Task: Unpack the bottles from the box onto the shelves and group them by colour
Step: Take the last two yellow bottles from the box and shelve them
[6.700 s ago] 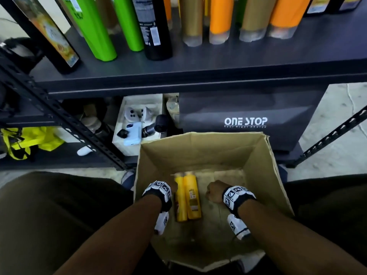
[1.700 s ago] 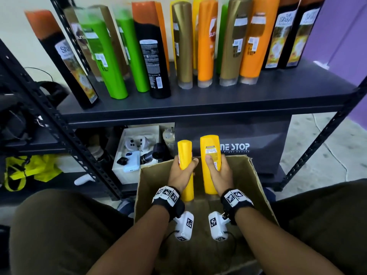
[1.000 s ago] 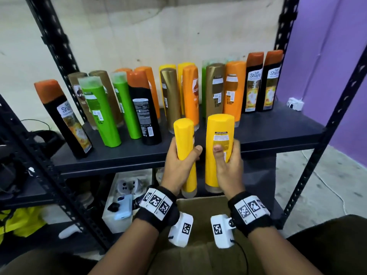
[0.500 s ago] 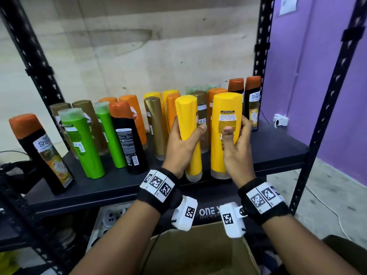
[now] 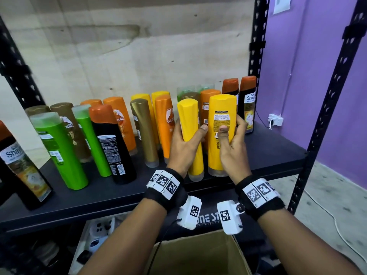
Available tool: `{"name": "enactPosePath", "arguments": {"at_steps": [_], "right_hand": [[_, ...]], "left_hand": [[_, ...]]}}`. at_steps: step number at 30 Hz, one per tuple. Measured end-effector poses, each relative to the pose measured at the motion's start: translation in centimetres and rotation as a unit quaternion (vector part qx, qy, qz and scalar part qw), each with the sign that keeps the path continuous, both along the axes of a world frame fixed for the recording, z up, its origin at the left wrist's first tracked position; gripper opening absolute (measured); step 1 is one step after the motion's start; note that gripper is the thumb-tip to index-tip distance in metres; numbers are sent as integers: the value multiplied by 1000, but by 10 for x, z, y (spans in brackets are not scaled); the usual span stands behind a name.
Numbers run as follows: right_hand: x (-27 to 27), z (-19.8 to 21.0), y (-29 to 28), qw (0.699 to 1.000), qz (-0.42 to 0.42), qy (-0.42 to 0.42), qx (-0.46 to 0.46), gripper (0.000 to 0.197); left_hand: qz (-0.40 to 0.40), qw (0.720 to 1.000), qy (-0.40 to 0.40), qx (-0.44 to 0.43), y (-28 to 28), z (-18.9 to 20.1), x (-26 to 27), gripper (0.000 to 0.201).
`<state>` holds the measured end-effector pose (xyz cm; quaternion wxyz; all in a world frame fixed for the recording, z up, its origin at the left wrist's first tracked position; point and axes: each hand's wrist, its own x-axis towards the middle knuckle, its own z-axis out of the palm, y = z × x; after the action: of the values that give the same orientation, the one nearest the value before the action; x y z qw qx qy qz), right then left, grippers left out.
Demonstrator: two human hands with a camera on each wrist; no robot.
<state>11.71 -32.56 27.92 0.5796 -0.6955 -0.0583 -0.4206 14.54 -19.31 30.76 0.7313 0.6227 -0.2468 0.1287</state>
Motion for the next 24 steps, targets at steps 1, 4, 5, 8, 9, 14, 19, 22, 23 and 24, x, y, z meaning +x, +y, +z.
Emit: {"name": "enactPosePath", "arguments": {"at_steps": [1,4,5,8,9,14,19,22,23,24], "right_hand": [[1,-1,-1,1000,-3,2,-3,60],[4,-5,-3,1000,-8,4,-16,58],[4,-6,-4,1000,-8,5,-21,58],[4,-11,-6,1000,5,18,-21,62],[3,-13,-6,999,11,23,-20,63],[-1,-21,-5,998,15,51,-25,57],[-2,-25,-6,997,3,63,-34,58],[-1,-24,-6,996,-9,76,-49,64],[0,-23,-6,995,-9,83,-53,65],[1,-23,-7,994,-8,90,-56,65]], "left_hand": [[-1,1000,1,-2,-1,-2,1,36],[-1,1000,-4,-4,-3,-4,4,32],[-2,1000,-9,0,-4,-4,4,31],[-5,1000,-16,15,-5,-6,4,35],[-3,1000,-15,18,-5,-7,5,40],[56,997,-40,31,-3,-22,3,66],[116,986,-81,83,0,-52,-4,62],[168,972,-102,131,3,-64,-7,62],[179,968,-103,142,3,-66,-6,64],[186,966,-99,151,3,-66,-6,65]]}}
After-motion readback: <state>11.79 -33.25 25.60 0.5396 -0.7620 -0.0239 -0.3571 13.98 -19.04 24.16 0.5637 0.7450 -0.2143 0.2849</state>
